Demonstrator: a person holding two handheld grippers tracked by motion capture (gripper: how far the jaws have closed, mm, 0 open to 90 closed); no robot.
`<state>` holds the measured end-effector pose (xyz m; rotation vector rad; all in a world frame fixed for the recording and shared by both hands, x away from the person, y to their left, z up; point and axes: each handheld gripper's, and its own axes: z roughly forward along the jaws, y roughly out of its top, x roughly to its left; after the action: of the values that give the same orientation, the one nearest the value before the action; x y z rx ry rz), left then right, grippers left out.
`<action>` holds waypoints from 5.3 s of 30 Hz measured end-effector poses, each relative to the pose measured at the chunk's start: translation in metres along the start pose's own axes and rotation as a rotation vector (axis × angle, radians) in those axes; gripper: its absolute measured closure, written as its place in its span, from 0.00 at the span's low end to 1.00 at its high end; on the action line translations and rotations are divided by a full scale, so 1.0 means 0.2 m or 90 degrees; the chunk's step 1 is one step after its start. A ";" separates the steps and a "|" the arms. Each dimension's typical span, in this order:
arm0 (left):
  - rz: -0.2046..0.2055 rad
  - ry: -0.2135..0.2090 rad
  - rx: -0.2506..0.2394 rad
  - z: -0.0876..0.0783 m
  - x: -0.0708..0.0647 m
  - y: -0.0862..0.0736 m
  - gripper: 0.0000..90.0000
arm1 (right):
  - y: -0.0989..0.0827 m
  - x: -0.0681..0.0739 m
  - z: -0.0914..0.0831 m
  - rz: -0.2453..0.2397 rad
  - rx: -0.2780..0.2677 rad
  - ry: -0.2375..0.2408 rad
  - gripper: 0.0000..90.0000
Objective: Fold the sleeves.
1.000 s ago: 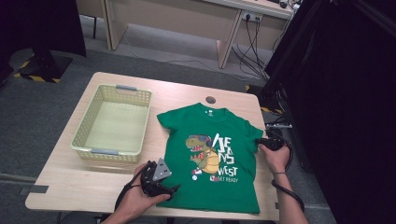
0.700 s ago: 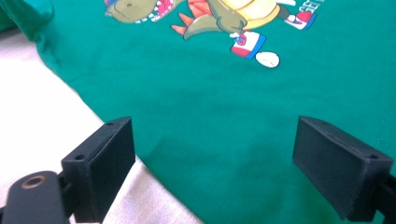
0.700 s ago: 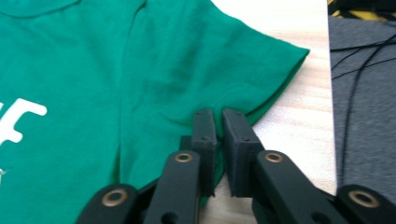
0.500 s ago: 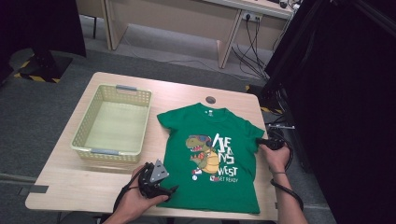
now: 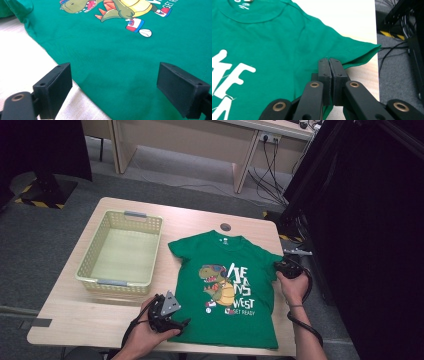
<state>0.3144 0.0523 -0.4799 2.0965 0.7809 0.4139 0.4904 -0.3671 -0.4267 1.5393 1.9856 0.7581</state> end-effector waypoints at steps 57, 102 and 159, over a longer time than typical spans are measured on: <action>0.007 0.002 0.003 0.00 -0.01 0.00 0.13 | -0.11 0.13 0.05 -0.065 0.039 0.002 0.82; 0.013 0.008 0.005 0.00 -0.01 0.00 0.14 | -0.16 0.27 0.05 -0.083 0.057 0.063 0.69; 0.010 0.013 0.001 0.00 -0.01 0.00 0.15 | 0.11 0.58 0.02 -0.146 0.017 0.117 0.53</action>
<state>0.3127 0.0509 -0.4802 2.1044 0.7779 0.4432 0.4827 -0.2499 -0.4211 1.2659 2.2671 0.8040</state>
